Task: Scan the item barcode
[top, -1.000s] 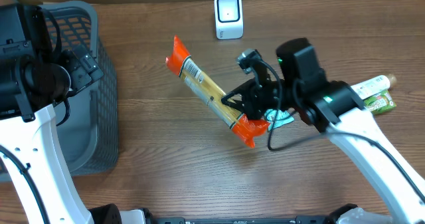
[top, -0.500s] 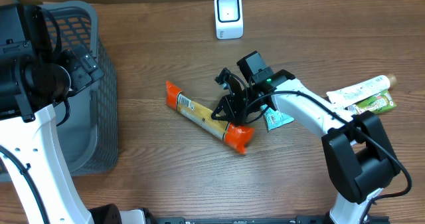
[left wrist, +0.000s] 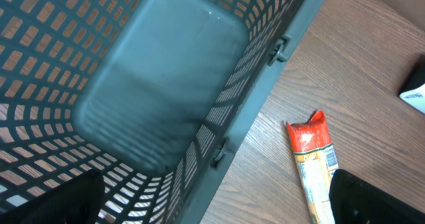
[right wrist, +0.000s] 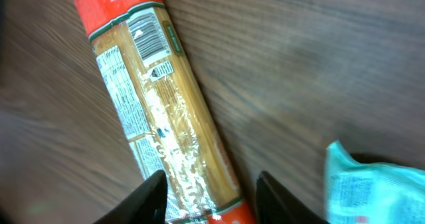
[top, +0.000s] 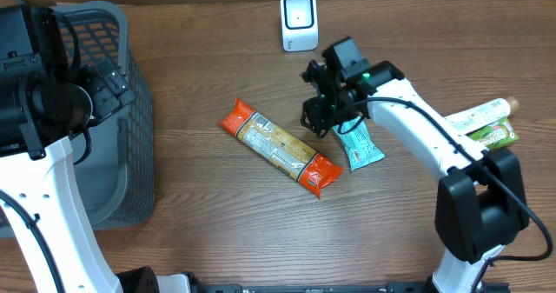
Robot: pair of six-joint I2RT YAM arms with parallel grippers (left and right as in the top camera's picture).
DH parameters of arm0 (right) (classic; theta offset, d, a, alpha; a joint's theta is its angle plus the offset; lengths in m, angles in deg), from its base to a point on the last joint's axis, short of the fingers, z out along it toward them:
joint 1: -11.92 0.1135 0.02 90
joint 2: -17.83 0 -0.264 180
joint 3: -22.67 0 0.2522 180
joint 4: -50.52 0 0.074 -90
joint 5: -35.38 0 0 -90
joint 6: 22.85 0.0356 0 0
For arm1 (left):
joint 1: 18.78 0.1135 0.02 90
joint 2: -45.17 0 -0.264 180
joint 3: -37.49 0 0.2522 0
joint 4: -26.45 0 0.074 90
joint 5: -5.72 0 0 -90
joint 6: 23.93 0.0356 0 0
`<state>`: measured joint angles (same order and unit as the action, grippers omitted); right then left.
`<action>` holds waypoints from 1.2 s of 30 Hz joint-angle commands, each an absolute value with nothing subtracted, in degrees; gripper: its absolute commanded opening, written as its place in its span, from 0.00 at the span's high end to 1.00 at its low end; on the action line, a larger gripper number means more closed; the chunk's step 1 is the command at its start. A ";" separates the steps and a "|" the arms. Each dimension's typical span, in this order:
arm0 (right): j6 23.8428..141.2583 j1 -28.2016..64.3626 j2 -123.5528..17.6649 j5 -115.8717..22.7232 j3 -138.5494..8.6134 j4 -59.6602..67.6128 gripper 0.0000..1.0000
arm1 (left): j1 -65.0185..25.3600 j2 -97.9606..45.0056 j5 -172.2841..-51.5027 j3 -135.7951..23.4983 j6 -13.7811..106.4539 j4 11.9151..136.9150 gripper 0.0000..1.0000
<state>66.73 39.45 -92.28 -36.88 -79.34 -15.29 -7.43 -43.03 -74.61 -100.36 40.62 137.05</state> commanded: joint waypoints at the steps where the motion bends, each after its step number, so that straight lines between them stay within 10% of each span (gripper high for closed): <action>1: 63.84 46.22 -91.49 -49.62 -82.60 -17.35 0.51 | -7.16 -43.23 -73.80 -100.39 41.23 137.00 0.00; 6: 64.15 56.12 -93.37 -60.44 -79.78 -17.80 0.34 | -7.16 -43.23 -73.80 -100.39 41.23 137.00 0.00; 36: 65.59 63.93 -107.62 -77.95 -76.54 -16.19 0.41 | -7.16 -43.23 -73.80 -100.39 41.23 137.00 0.00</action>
